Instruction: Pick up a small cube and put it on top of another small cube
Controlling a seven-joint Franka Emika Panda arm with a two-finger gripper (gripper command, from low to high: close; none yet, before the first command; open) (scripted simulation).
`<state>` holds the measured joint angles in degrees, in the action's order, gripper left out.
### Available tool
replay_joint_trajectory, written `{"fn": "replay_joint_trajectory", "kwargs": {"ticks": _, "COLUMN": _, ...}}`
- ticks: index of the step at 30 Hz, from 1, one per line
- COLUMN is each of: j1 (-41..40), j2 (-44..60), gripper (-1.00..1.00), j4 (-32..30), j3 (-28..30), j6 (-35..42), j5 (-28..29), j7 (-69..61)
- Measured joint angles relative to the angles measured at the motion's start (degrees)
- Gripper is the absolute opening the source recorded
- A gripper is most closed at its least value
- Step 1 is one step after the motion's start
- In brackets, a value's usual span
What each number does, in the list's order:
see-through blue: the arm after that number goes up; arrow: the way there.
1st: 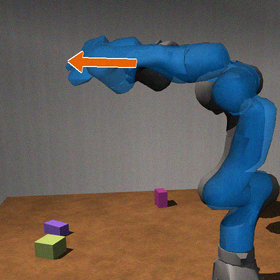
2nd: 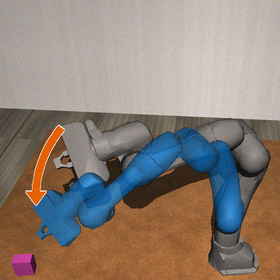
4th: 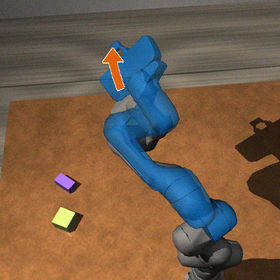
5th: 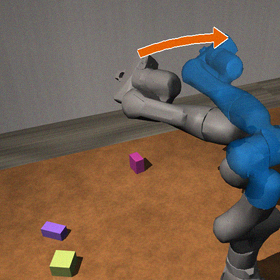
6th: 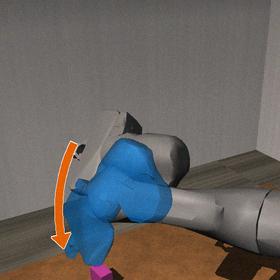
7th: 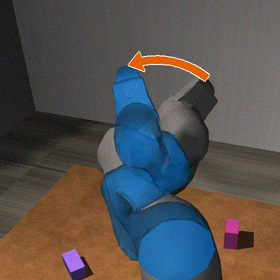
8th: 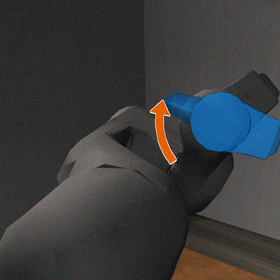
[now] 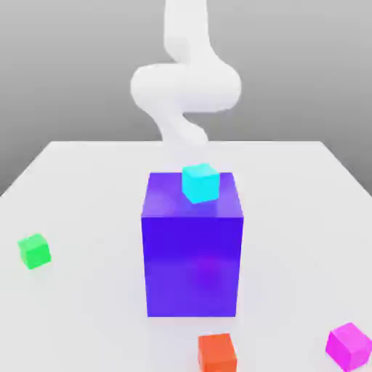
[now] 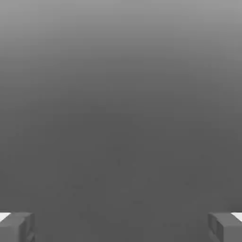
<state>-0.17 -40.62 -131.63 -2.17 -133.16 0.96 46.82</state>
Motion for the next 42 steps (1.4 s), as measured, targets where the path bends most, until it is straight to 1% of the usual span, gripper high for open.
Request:
{"fn": "replay_joint_trajectory", "kwargs": {"ticks": 10, "j1": 0.5, "j2": 21.1, "gripper": 0.00, "j4": 0.6, "j3": -8.2, "j6": -5.6, "j5": 5.4, "j7": 5.1}}
{"fn": "replay_joint_trajectory", "kwargs": {"ticks": 17, "j1": 2.6, "j2": 35.7, "gripper": 0.00, "j4": 1.0, "j3": -12.4, "j6": -9.4, "j5": 10.0, "j7": 9.2}}
{"fn": "replay_joint_trajectory", "kwargs": {"ticks": 23, "j1": 6.3, "j2": 48.0, "gripper": 0.00, "j4": 1.4, "j3": -13.8, "j6": -12.8, "j5": 12.8, "j7": 12.0}}
{"fn": "replay_joint_trajectory", "kwargs": {"ticks": 30, "j1": 10.1, "j2": 61.9, "gripper": 0.00, "j4": 1.7, "j3": -15.7, "j6": -17.3, "j5": 13.6, "j7": 13.4}}
{"fn": "replay_joint_trajectory", "kwargs": {"ticks": 34, "j1": 13.3, "j2": 70.2, "gripper": 0.00, "j4": 3.4, "j3": -12.5, "j6": -22.9, "j5": 16.9, "j7": 16.0}}
{"fn": "replay_joint_trajectory", "kwargs": {"ticks": 35, "j1": 13.9, "j2": 71.6, "gripper": -1.00, "j4": 3.8, "j3": -11.7, "j6": -23.9, "j5": 17.5, "j7": 16.4}}
{"fn": "replay_joint_trajectory", "kwargs": {"ticks": 42, "j1": 13.9, "j2": 71.6, "gripper": -1.00, "j4": 3.8, "j3": -11.8, "j6": -24.0, "j5": 17.5, "j7": 16.4}}
